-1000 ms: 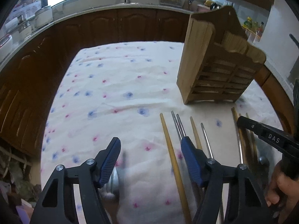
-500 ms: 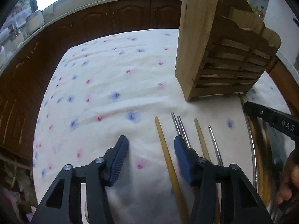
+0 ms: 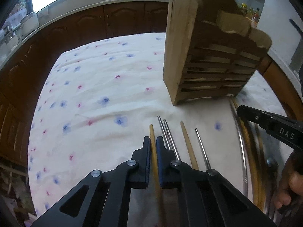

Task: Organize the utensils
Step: 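Close the left gripper on its wooden chopstick while the right gripper closes on another, then lift the left gripper's chopstick toward the wooden holder while the right gripper carries its chopstick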

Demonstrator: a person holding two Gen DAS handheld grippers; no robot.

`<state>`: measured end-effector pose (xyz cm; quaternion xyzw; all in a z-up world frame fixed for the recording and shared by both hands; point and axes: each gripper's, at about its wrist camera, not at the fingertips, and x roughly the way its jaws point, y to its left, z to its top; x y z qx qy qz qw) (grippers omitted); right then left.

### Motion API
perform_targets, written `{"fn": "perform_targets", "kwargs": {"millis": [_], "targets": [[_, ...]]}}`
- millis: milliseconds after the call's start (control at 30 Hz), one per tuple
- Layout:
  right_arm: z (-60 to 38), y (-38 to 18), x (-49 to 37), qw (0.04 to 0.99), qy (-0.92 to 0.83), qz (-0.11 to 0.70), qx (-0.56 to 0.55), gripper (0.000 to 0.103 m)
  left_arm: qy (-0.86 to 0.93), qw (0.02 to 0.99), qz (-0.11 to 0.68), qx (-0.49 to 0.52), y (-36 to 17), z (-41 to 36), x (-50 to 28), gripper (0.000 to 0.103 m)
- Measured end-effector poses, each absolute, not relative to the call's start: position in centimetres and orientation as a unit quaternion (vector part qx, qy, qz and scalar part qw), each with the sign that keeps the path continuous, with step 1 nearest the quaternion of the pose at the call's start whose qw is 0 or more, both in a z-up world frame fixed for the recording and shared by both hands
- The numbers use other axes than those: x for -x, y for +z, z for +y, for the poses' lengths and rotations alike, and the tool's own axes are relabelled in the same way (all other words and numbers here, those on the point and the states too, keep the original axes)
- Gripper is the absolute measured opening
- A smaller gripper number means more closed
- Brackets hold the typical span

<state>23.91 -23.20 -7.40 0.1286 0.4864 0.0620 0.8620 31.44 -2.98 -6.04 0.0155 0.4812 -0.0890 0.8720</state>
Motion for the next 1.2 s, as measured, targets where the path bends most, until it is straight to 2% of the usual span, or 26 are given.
{"fn": "perform_targets", "kwargs": {"millis": [633,900,1200], "targets": [[-22.7,1.5,-16.9,0.907,0.125,0.375,-0.149,0.004,-0.135,0.915,0.376,0.06,4.5,2.7,-20.0,0.004],[-22.4,5.3,-14.1,0.926,0.137,0.323,-0.136,0.003,-0.148,0.927,0.338,0.068,7.6,3.3,-15.6,0.004],[-23.1,6.7,-12.8,0.935,0.135,0.297,-0.136,0.0,-0.16,0.932,0.317,0.075,9.3,3.5,-13.9,0.004]]}}
